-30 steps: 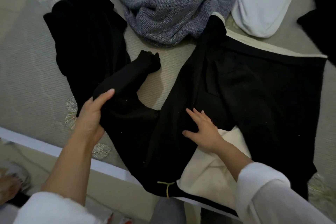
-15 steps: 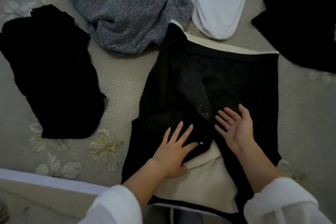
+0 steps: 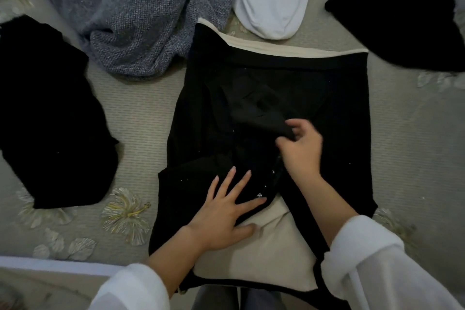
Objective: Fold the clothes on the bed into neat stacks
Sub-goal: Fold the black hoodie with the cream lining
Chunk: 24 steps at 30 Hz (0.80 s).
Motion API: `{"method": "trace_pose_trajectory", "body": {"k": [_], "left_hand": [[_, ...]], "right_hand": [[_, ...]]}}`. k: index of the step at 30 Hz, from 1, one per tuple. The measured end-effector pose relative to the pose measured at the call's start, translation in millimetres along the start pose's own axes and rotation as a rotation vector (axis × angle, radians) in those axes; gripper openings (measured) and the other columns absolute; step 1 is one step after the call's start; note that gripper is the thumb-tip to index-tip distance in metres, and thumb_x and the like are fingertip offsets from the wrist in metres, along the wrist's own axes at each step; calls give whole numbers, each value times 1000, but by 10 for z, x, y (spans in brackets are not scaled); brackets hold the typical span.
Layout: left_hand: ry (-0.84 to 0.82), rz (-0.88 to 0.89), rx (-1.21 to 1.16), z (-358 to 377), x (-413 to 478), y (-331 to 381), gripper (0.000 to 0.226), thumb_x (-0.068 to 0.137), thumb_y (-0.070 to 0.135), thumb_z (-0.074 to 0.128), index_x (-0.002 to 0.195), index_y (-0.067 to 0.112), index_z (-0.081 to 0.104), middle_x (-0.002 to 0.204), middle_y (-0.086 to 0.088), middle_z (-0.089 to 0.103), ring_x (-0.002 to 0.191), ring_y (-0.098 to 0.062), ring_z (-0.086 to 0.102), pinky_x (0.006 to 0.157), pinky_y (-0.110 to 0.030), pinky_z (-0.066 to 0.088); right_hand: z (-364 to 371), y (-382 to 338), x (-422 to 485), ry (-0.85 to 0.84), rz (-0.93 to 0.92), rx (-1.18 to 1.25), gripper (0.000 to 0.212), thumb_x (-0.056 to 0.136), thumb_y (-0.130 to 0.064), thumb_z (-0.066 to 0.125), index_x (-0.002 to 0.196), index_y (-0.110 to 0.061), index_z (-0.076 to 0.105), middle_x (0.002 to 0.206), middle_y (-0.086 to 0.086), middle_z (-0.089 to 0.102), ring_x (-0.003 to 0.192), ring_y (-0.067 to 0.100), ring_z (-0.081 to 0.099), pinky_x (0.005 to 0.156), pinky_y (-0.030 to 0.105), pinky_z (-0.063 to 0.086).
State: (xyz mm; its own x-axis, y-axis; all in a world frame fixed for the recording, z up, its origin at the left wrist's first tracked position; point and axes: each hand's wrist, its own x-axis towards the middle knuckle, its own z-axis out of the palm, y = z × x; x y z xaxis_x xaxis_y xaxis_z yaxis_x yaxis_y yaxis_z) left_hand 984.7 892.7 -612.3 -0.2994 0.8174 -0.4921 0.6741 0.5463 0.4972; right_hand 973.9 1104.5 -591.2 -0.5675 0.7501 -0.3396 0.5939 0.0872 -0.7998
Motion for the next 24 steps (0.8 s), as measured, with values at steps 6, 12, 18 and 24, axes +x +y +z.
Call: {"method": "trace_pose_trajectory", "body": {"k": [6, 12, 18, 24], "left_hand": [[-118, -202, -114, 104, 46, 99, 50, 86, 73, 4, 133, 69, -11, 149, 13, -39, 136, -23, -40, 110, -56, -17], [-7, -244, -87, -46, 195, 52, 45, 96, 59, 14, 141, 59, 13, 158, 7, 1, 141, -20, 3, 109, -49, 14], [206, -409, 27, -465, 628, -312, 55, 98, 50, 21, 149, 45, 1, 160, 0, -15, 146, -23, -15, 115, -53, 3], [505, -481, -25, -1118, 1123, -637, 37, 95, 34, 46, 130, 25, 51, 139, -3, 41, 128, -24, 33, 99, -47, 29]], "right_hand": [[-424, 287, 254, 243, 519, 505, 85, 67, -4, 71, 141, -25, 34, 128, 6, 52, 107, 21, 56, 92, 39, 50], [-533, 350, 445, 234, 178, -337, 96, 75, -9, 70, 151, -20, 12, 146, 16, 29, 127, 33, 36, 103, 49, 34], [-325, 482, 526, -417, -293, -934, 67, 98, -44, 38, 153, -29, 4, 162, 3, -1, 148, 23, -4, 117, 44, 8], [-278, 250, 906, -136, -264, -635, 42, 93, -32, 52, 133, -18, 50, 131, 4, 45, 122, 24, 43, 98, 41, 36]]}}
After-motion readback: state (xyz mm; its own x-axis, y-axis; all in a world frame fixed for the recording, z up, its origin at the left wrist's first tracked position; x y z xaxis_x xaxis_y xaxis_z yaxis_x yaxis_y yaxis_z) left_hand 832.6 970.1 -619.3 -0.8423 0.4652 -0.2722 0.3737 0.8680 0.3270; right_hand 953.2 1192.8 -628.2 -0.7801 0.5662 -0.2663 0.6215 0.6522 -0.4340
